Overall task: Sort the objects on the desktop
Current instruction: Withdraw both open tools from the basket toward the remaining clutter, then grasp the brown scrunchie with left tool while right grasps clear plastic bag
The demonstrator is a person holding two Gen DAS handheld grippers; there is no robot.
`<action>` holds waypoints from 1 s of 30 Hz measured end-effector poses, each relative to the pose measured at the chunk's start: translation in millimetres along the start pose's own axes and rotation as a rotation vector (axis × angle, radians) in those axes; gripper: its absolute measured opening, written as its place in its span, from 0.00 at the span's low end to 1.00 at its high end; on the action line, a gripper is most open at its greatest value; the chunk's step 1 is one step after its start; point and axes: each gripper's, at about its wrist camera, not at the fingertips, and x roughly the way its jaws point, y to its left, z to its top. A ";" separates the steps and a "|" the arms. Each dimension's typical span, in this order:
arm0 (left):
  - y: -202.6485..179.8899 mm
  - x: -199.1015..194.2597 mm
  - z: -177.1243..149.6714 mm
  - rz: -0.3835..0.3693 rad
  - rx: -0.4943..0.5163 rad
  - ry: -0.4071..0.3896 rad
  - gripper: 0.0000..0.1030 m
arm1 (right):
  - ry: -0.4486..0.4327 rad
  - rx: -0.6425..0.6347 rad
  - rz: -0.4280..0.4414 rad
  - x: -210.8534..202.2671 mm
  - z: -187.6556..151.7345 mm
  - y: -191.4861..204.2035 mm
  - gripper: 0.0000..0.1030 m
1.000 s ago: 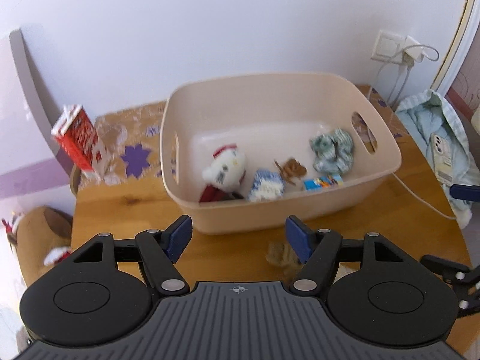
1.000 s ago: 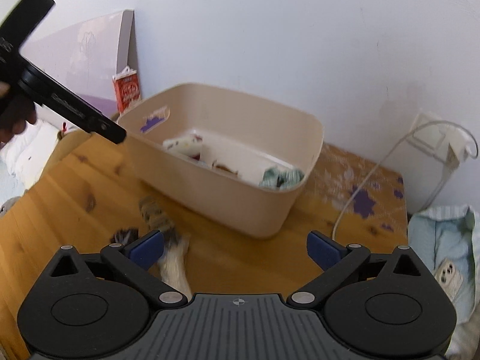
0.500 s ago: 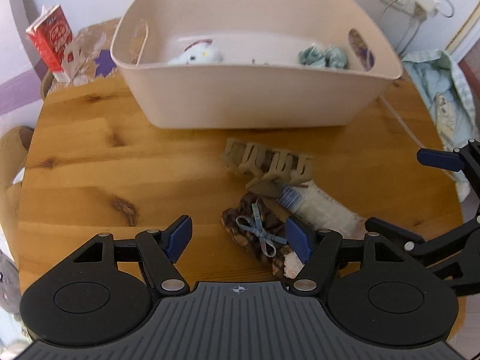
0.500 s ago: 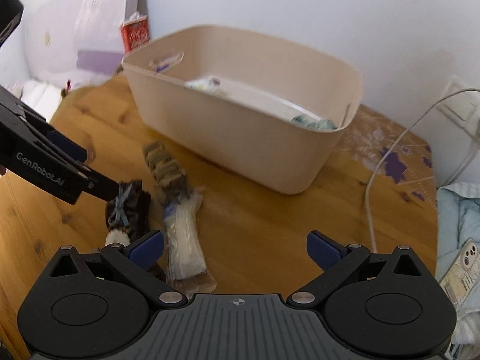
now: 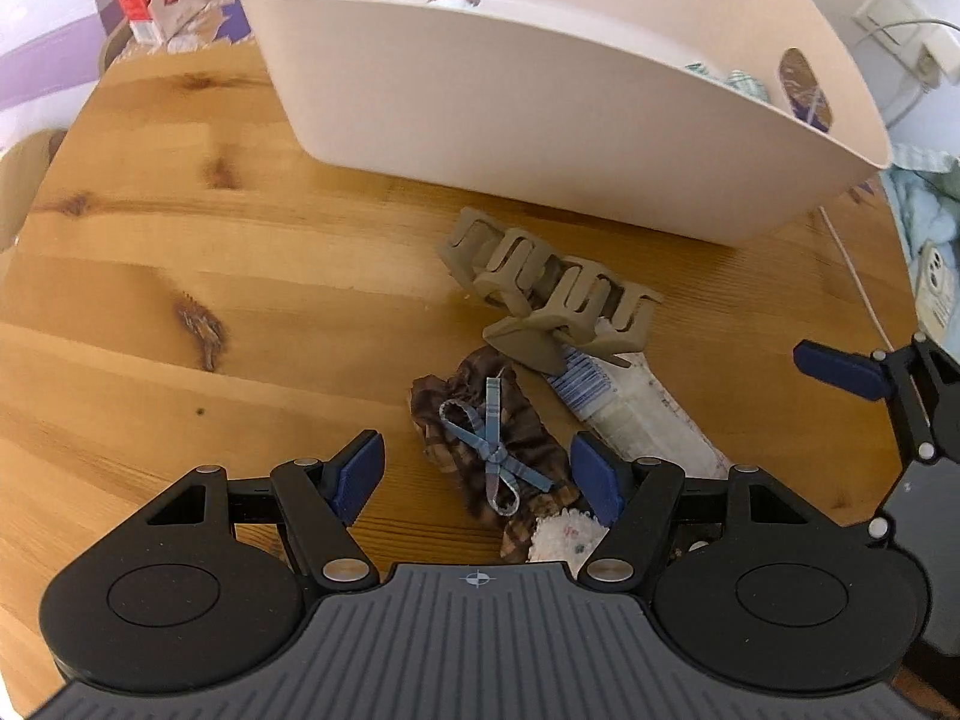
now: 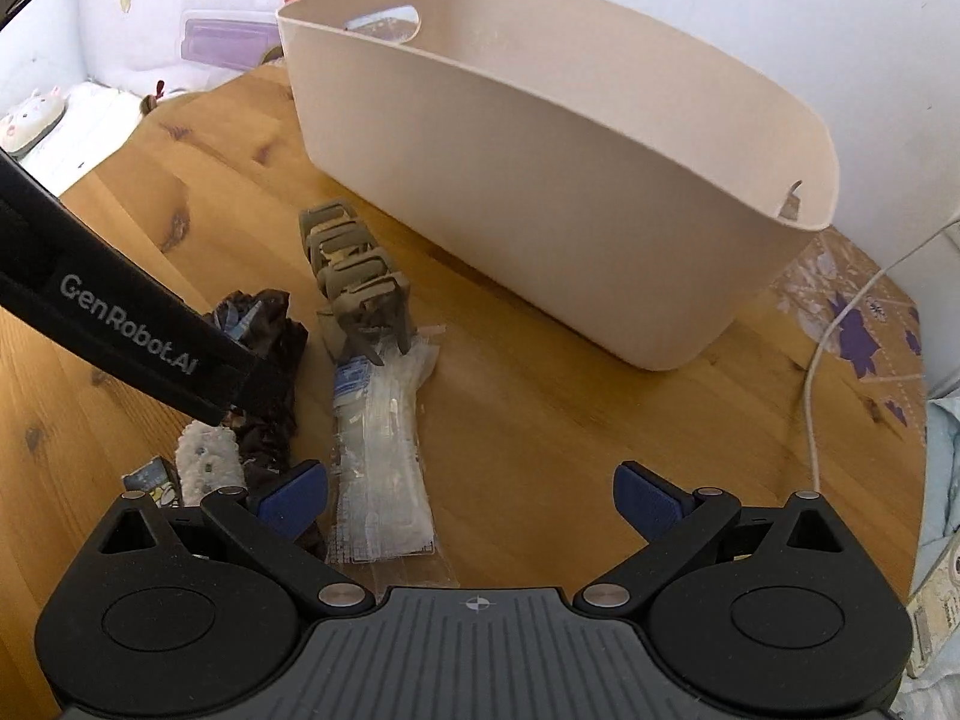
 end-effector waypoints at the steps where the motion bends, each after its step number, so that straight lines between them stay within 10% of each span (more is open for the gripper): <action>1: 0.0 2.8 0.3 0.006 -0.011 0.008 0.68 | 0.003 0.001 0.004 1.7 -0.3 0.4 1.00; 30: 2.2 19.1 -9.0 0.091 -0.175 0.145 0.72 | -0.018 -0.085 0.067 12.0 4.4 1.4 0.71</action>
